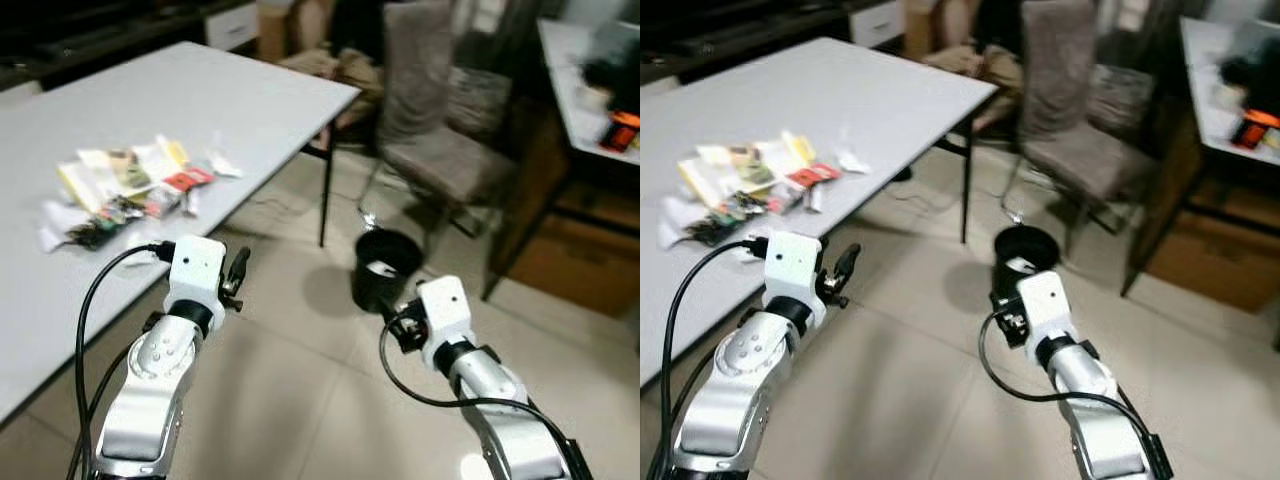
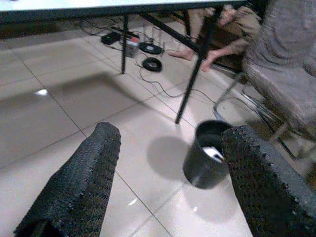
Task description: Picking trash to rubbish bin
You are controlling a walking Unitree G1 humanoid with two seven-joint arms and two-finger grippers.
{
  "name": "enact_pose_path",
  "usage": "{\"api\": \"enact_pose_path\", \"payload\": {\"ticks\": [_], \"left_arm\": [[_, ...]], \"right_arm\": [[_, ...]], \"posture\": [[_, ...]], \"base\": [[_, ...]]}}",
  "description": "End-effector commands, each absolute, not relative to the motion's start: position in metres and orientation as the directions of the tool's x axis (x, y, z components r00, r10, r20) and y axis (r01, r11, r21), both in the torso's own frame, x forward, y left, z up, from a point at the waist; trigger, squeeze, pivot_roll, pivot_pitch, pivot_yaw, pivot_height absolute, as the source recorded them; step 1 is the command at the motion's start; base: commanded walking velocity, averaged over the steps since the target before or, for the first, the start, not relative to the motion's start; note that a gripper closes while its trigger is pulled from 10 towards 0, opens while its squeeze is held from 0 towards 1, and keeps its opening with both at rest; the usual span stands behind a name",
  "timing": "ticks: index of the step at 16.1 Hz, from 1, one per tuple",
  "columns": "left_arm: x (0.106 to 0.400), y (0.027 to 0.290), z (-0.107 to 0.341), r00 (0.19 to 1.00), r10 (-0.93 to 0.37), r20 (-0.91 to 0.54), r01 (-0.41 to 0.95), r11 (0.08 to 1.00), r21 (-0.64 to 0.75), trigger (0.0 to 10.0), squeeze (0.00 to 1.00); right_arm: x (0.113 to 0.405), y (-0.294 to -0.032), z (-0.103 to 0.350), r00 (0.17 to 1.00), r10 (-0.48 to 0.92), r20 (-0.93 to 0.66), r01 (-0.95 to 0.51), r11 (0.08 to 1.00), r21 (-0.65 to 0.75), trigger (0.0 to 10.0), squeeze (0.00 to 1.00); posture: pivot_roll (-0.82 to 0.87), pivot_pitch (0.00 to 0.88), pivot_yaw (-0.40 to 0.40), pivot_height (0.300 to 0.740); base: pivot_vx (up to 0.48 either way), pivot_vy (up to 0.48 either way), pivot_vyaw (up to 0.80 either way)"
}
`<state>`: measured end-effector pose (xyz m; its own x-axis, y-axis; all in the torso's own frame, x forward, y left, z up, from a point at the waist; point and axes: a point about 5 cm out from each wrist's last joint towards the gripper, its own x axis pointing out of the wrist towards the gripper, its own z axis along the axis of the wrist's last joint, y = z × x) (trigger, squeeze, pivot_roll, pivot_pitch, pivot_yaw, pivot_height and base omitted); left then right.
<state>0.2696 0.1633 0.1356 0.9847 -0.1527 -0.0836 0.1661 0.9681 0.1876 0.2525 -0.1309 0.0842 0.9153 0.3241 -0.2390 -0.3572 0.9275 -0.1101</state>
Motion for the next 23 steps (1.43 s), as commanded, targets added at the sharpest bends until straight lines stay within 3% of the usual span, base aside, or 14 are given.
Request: {"api": "enact_pose_path", "payload": {"ticks": [1,5,11,12,17,20,23], "left_arm": [[0.27,0.172,0.134,0.988,-0.121,-0.093,0.138,0.969,0.204,10.0,0.0],[0.269,0.172,0.133,0.989,-0.118,-0.094,0.135,0.97,0.201,10.0,0.0],[0.268,0.169,0.129,0.98,-0.17,-0.105,0.185,0.97,0.16,10.0,0.0],[0.269,0.166,0.127,0.976,-0.195,-0.097,0.205,0.973,0.104,10.0,1.0],[0.287,0.168,0.11,0.97,-0.191,-0.15,0.206,0.974,0.09,10.0,1.0],[0.303,0.174,0.117,0.972,-0.184,-0.144,0.199,0.975,0.103,10.0,1.0],[0.31,0.176,0.114,0.97,-0.195,-0.142,0.211,0.971,0.111,10.0,1.0]], "right_arm": [[0.252,-0.122,0.087,0.897,0.377,-0.232,-0.409,0.906,-0.112,10.0,0.0],[0.248,-0.116,0.084,0.874,0.42,-0.242,-0.457,0.881,-0.122,10.0,0.0],[0.249,-0.121,0.086,0.892,0.396,-0.219,-0.422,0.902,-0.087,10.0,0.0],[0.247,-0.123,0.086,0.897,0.385,-0.218,-0.41,0.908,-0.086,10.0,0.0],[0.24,-0.126,0.088,0.894,0.389,-0.221,-0.415,0.905,-0.087,10.0,0.0],[0.225,-0.109,0.091,0.764,0.602,-0.233,-0.613,0.789,0.026,10.0,0.0],[0.222,-0.101,0.097,0.7,0.678,-0.226,-0.685,0.726,0.055,10.0,0.0]], "posture": [[-0.09,0.0,-0.06,0.74],[-0.09,0.0,-0.064,0.74],[-0.1,0.0,-0.052,0.74],[-0.1,0.0,-0.051,0.74],[-0.13,0.0,-0.03,0.74],[-0.12,0.0,-0.025,0.74],[-0.12,0.0,-0.029,0.74]], "base": [[0.341,0.0,0.0],[0.337,0.0,0.8],[0.164,0.0,0.0],[0.0,0.0,0.0],[0.0,0.0,0.0],[0.0,0.0,0.0],[0.0,0.0,0.0]]}}
